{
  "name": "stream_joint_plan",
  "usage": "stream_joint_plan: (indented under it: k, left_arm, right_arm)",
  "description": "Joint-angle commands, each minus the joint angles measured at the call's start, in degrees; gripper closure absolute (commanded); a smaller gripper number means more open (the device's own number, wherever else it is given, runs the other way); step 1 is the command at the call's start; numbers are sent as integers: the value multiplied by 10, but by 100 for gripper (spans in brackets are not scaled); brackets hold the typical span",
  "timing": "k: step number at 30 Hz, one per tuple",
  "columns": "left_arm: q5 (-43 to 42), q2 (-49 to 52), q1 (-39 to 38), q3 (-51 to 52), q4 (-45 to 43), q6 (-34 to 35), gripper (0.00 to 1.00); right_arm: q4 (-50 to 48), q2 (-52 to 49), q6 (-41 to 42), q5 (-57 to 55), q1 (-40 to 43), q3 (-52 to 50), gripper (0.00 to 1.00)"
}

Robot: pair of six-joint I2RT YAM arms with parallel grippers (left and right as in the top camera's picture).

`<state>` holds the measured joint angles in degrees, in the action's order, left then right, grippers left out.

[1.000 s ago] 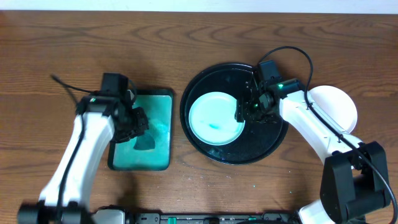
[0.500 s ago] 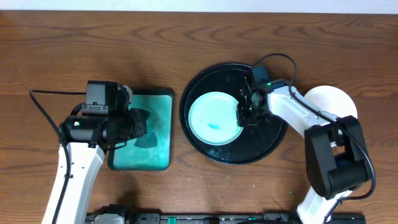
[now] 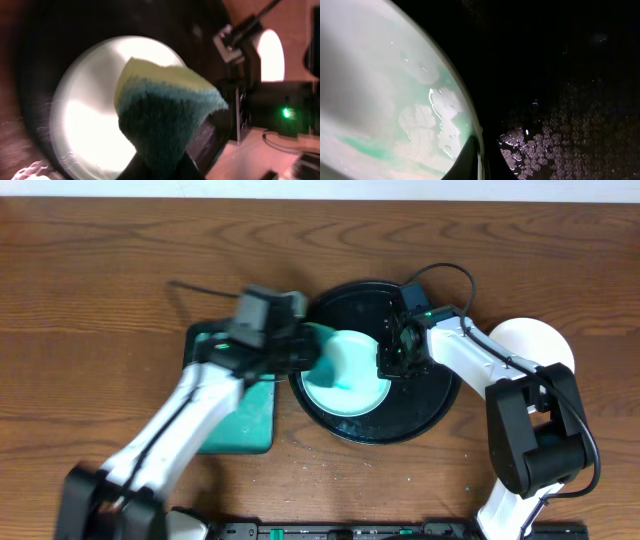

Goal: Clean dirty plates on tray and stack at the side
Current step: 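Scrub the pale green plate with the sponge in the left gripper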

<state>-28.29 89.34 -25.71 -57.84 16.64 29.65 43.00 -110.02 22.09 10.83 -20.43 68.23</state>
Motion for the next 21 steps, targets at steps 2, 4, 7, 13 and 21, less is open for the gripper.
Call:
stream_joint_plan:
  k: [2, 4, 7, 13, 21]
  left_arm:
    - [-8, 108, -58, -8, -81, 104, 92]
    - [-9, 151, -75, -8, -120, 143, 92]
    - [12, 206, -94, -8, -139, 155, 93]
    - [216, 215, -81, -13, 31, 191, 93]
    - [398, 206, -61, -82, 182, 127, 93]
  right_arm:
    - [9, -31, 8, -18, -22, -14, 99]
    - [9, -31, 8, -18, -23, -14, 99]
    - [12, -31, 8, -18, -25, -14, 99]
    - [12, -31, 8, -18, -30, -14, 99]
    - [14, -31, 8, -18, -33, -14, 99]
